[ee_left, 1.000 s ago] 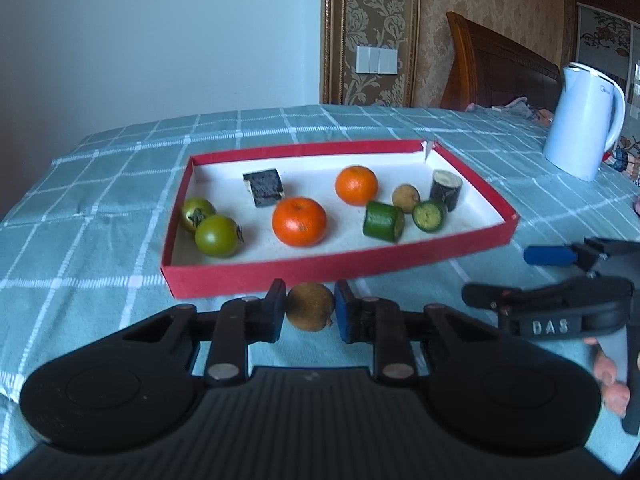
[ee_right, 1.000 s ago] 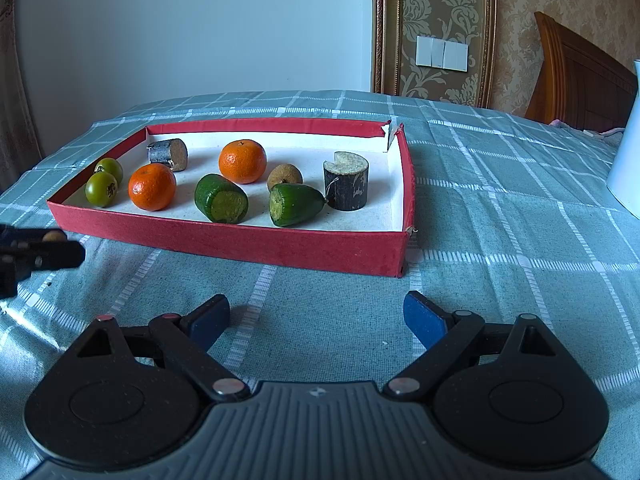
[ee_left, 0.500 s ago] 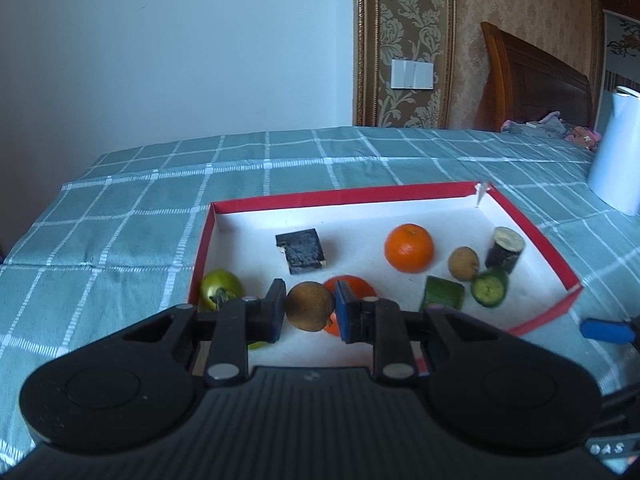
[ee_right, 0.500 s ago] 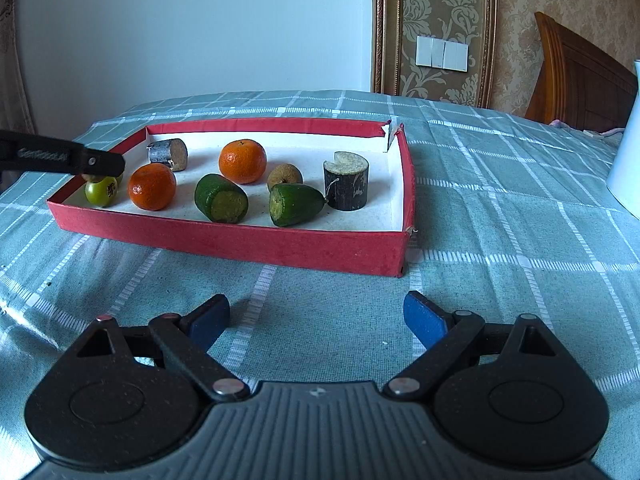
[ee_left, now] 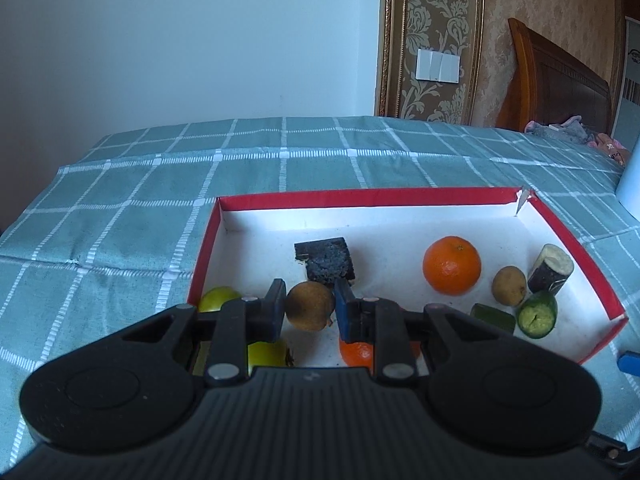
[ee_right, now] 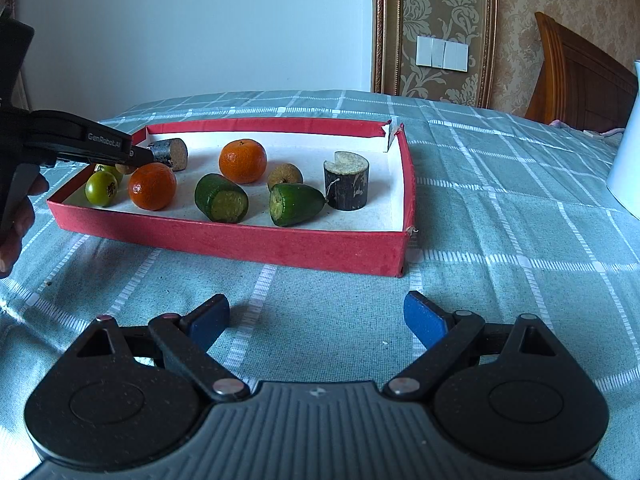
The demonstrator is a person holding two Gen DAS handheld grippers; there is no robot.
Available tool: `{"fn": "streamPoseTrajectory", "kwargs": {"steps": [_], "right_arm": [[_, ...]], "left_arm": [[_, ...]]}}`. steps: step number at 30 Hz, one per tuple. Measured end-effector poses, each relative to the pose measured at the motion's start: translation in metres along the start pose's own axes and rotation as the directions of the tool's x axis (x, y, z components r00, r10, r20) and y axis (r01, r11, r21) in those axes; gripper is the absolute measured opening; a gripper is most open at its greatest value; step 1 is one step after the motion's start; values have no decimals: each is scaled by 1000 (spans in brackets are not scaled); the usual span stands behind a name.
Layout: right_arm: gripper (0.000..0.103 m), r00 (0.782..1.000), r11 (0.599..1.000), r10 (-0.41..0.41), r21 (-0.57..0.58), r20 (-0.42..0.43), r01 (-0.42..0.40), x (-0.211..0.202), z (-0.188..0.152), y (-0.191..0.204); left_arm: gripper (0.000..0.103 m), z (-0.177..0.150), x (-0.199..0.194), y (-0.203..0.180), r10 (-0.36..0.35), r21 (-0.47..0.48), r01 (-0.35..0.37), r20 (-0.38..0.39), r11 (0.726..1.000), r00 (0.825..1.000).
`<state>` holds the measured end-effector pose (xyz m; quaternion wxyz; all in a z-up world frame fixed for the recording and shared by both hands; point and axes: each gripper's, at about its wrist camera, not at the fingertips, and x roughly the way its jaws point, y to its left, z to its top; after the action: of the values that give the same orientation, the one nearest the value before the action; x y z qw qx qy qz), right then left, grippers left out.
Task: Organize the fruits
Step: 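Carry the brown fruit into the tray and open the left gripper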
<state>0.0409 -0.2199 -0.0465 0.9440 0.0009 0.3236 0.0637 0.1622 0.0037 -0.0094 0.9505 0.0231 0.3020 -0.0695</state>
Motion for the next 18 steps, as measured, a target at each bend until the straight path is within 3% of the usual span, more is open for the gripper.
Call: {"fn": "streamPoseTrajectory", "kwargs": {"steps": [18], "right_arm": [[95, 1000, 1000, 0, 0, 0, 0, 0, 0, 0]], "left_arm": [[25, -3, 12, 11, 20, -43, -20, -5, 999, 1000]]}}
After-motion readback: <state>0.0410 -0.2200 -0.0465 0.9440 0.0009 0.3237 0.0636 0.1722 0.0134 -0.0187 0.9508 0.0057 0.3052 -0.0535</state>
